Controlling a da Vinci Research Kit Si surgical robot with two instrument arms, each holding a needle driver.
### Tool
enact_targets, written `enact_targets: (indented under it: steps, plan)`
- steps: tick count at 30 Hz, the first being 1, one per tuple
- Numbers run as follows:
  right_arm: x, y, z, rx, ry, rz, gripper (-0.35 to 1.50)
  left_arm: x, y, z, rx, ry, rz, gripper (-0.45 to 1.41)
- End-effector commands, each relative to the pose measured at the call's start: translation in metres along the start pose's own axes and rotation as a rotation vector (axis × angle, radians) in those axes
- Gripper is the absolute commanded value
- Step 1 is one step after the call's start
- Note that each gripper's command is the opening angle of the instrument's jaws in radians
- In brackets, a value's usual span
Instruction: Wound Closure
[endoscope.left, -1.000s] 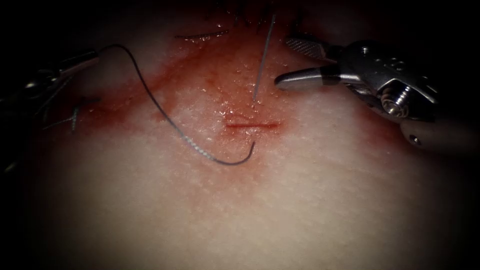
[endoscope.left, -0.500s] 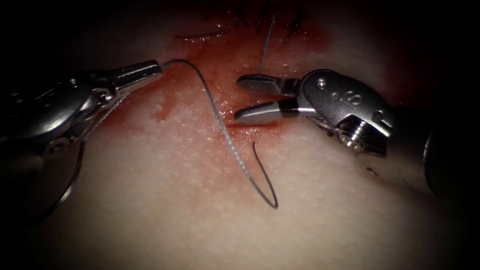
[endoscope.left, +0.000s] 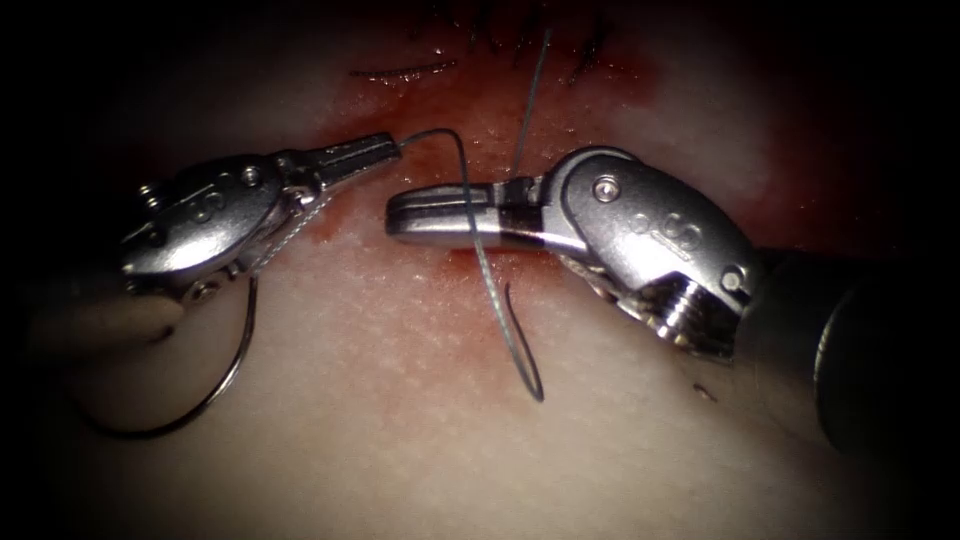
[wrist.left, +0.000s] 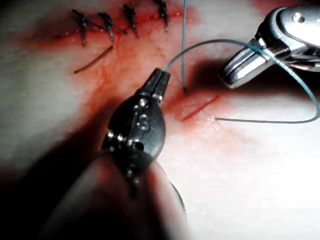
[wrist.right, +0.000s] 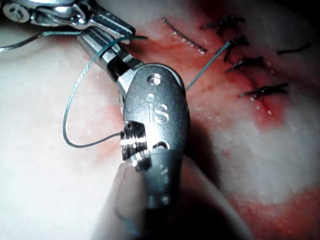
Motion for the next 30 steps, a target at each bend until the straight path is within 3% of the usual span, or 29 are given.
enact_targets:
  steps: [1, 6, 11, 16, 19, 21, 22, 25, 27, 30]
  plan:
    - [-0.0009, 0.0002, 0.0013, -0.011, 0.021, -0.014, -0.35, -0.0005, 0.0004, 0.0010, 0.001, -0.004, 0.012, -0.45]
    - [-0.0007, 0.0009, 0.0014, -0.094, 0.092, -0.015, -0.35, -0.0009, 0.0015, 0.0009, -0.020, -0.007, 0.043, -0.45]
    - [-0.0003, 0.0016, 0.0012, -0.250, 0.111, -0.003, -0.35, -0.0019, 0.0037, 0.0002, -0.034, -0.035, 0.067, -0.45]
    - [-0.0005, 0.0023, 0.0015, -0.348, 0.075, -0.006, -0.01, -0.0022, 0.0057, -0.0005, -0.037, -0.050, 0.077, -0.45]
    - [-0.0012, 0.0026, 0.0015, -0.387, 0.004, -0.010, 0.22, -0.0018, 0.0065, -0.0009, -0.040, -0.049, 0.089, -0.45]
    - [-0.0017, 0.0030, 0.0014, -0.402, -0.059, -0.013, 0.49, -0.0014, 0.0070, -0.0012, -0.044, -0.049, 0.093, -0.45]
    - [-0.0022, 0.0035, 0.0012, -0.413, -0.120, -0.013, 0.79, -0.0010, 0.0074, -0.0016, -0.046, -0.049, 0.097, -0.45]
    - [-0.0028, 0.0042, 0.0005, -0.427, -0.184, -0.012, 1.11, -0.0004, 0.0078, -0.0022, -0.050, -0.051, 0.112, -0.45]
    - [-0.0031, 0.0045, 0.0000, -0.428, -0.224, -0.022, 1.20, 0.0002, 0.0078, -0.0026, -0.054, -0.052, 0.125, -0.45]
    - [-0.0038, 0.0045, -0.0005, -0.377, -0.304, -0.033, 1.13, 0.0012, 0.0076, -0.0031, -0.059, -0.050, 0.146, -0.45]
